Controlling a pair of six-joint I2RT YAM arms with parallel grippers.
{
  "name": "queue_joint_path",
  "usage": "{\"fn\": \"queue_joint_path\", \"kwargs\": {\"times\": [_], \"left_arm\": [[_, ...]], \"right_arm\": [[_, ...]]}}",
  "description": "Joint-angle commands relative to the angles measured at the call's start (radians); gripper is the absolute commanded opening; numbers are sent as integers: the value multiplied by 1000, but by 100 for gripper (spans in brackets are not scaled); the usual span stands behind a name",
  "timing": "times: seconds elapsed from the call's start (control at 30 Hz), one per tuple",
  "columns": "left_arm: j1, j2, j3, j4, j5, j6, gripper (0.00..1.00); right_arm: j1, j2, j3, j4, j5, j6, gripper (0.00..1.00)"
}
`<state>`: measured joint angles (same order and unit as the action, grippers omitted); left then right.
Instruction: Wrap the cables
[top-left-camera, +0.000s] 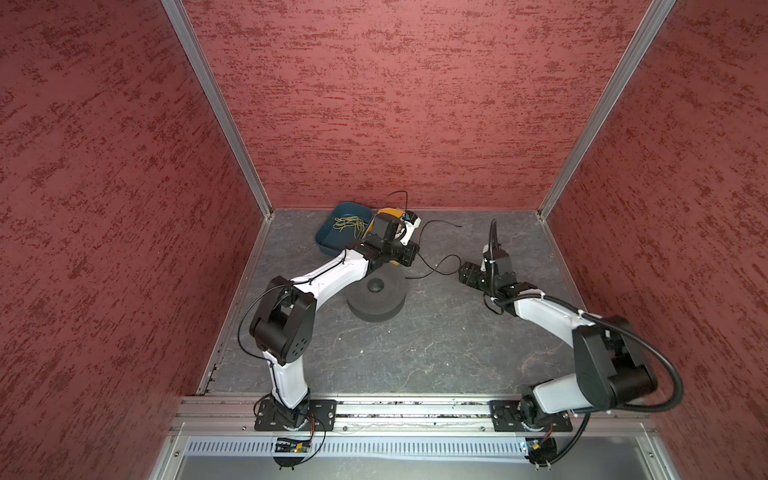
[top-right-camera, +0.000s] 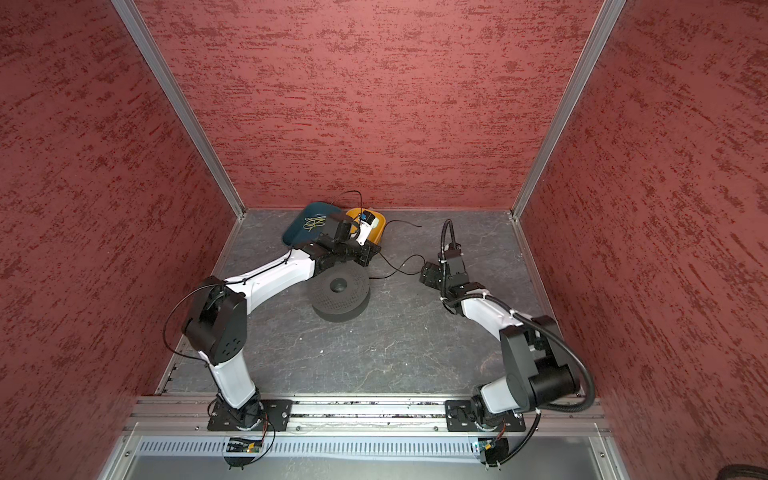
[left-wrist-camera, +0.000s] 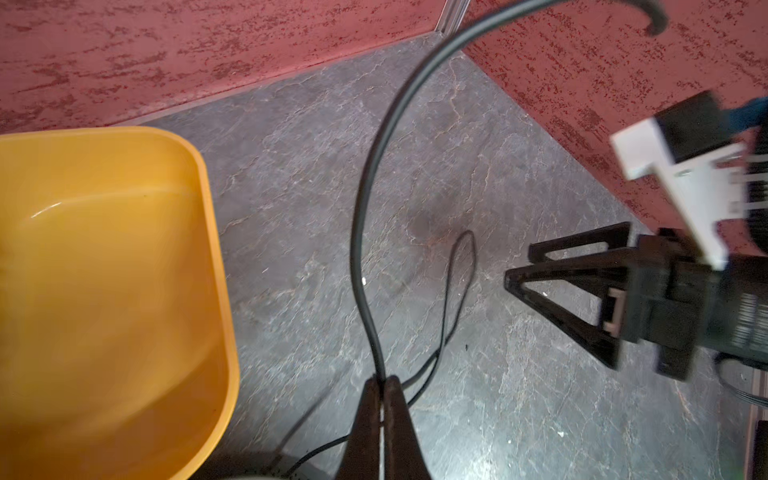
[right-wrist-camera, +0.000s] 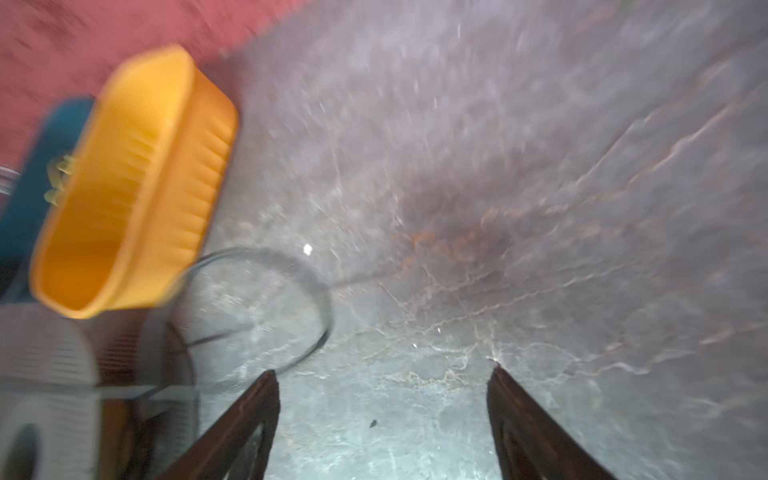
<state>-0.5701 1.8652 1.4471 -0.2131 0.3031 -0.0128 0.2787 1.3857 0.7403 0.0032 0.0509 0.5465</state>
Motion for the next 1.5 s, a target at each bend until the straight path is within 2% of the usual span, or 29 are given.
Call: {"fn": "queue_joint_path", "kwargs": {"times": [0.0,0.1,0.13,0.23,0.3,0.47,0.6,0.73,1.03,1.3,1.47], "left_arm": [[-7,62,98,-68,48,37,22],[-10,113,185,-173,36,51,58],[-11,111,190,-190,28,53,67],[-9,57,147,-197,6,44,79],[-3,8,116,-211,-9,29,83],[44,-116,35,-282,-17,-28,84],[107,-221,-82,-310,8,-99,82],[189,-317,-239,-261,98,-170,77],[357,-550,-506,-155,138,-351,78],[468,-622,-629,-123,169,-412,78],[522,-637,-676,-107,207,-428,78]], "right_arm": [[-1,-104,-50,25,116,6,89],[-1,-162,-82,1,165,-1,91],[-1,-181,-94,5,169,-17,91],[-1,-210,-116,22,129,-62,91],[-1,-210,-123,66,24,-106,90],[16,-169,-120,179,-325,-187,85],[70,-105,-73,178,-441,-215,84],[96,-3,-47,265,-556,-136,80],[132,250,36,455,-708,93,77],[174,476,112,675,-841,279,60],[208,596,149,801,-862,365,56]]}}
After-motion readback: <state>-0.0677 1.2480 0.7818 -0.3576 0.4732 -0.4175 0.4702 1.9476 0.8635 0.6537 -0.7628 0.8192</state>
